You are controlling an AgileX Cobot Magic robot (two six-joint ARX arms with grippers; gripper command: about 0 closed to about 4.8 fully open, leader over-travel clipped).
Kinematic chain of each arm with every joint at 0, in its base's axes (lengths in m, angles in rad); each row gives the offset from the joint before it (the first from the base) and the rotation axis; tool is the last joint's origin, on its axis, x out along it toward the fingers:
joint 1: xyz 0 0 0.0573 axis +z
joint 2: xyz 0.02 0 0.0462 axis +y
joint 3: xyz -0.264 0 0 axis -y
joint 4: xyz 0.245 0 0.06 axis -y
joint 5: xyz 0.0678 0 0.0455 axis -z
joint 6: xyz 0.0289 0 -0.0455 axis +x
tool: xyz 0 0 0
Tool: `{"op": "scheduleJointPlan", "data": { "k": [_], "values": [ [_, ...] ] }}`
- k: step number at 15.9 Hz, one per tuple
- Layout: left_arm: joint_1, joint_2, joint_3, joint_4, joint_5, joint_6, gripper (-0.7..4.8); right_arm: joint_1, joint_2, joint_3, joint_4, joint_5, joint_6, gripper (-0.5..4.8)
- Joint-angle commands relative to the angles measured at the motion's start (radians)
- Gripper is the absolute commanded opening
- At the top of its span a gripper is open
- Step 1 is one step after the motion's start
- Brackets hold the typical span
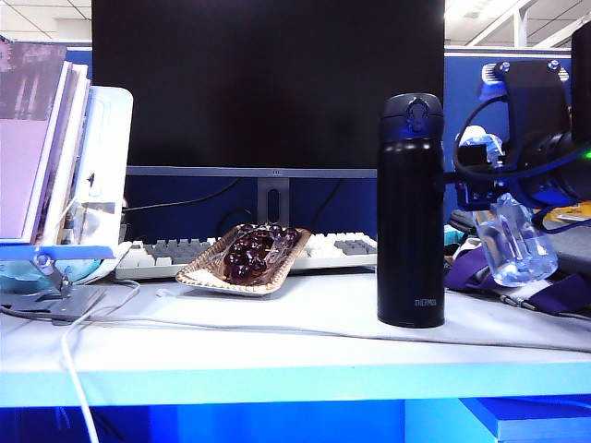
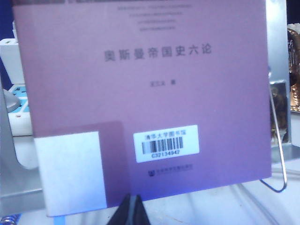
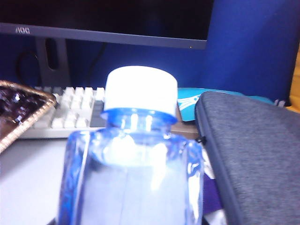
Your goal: Pick up the mineral water bottle and place it vertically to the right of the black thermos cup.
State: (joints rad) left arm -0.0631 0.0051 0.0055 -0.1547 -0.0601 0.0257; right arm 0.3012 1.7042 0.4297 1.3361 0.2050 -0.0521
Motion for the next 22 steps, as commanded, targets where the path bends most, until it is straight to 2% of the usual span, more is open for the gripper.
{"op": "scheduleJointPlan", "data": {
  "k": [1,4,13,19,22],
  "values": [
    [0.002,-0.003,0.000,-0.012,-0.003,0.001,-0.05,0.000,-0.020,0.007,0.064,-0.002,0.026,2.67],
    [0.002,-0.003,0.000,-0.012,-0.003,0.001,-0.05,0.000,-0.020,0.007,0.064,-0.002,0.026,3.06],
    [0.002,-0.003,0.000,-0.012,-0.003,0.001,-0.05,0.000,-0.020,-0.023,0.064,-0.003,0.027,3.06],
    [0.002,-0.003,0.000,-0.012,-0.003,0.001,-0.05,0.000,-0.020,-0.029,0.064,-0.078,0.049,3.06],
    [0.002,-0.003,0.000,-0.012,-0.003,0.001,-0.05,0.000,-0.020,-0.030,0.063,-0.077,0.048,3.06]
  ]
}}
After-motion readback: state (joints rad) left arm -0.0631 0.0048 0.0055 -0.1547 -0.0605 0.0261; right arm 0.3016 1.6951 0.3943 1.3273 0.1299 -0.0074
